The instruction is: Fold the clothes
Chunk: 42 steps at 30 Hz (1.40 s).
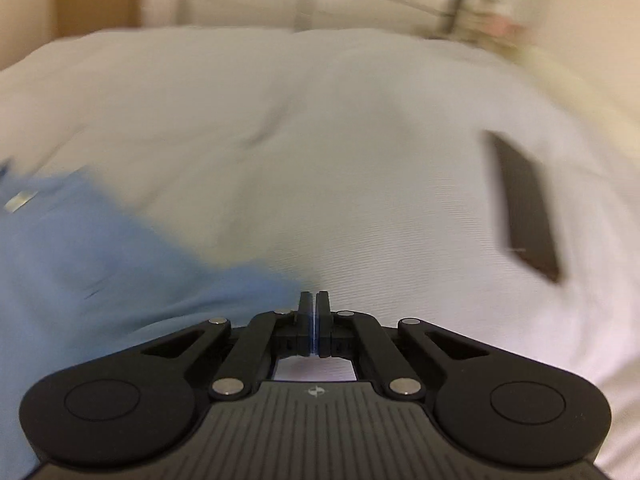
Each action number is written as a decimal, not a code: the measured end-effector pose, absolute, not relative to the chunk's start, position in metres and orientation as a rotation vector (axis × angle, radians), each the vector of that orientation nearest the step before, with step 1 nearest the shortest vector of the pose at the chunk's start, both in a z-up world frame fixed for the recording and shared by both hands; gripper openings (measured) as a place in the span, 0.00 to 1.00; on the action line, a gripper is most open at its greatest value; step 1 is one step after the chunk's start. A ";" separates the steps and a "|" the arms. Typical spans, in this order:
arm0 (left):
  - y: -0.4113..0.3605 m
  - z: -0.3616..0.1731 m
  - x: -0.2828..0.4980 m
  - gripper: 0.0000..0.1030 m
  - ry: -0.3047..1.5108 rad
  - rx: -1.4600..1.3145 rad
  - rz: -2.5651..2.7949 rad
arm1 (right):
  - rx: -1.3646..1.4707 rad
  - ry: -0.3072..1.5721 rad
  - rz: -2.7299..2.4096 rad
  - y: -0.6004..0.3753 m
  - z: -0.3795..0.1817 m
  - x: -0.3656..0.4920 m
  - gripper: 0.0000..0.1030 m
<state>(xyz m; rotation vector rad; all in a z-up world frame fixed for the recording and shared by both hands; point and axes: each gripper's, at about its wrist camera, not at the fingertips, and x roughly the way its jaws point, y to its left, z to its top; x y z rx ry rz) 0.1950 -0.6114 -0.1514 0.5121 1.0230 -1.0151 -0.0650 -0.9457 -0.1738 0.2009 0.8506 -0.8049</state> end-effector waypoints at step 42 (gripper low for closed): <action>-0.638 -0.157 0.132 0.38 1.064 0.556 -1.103 | 0.182 0.855 -0.465 -0.935 -0.149 -0.055 0.42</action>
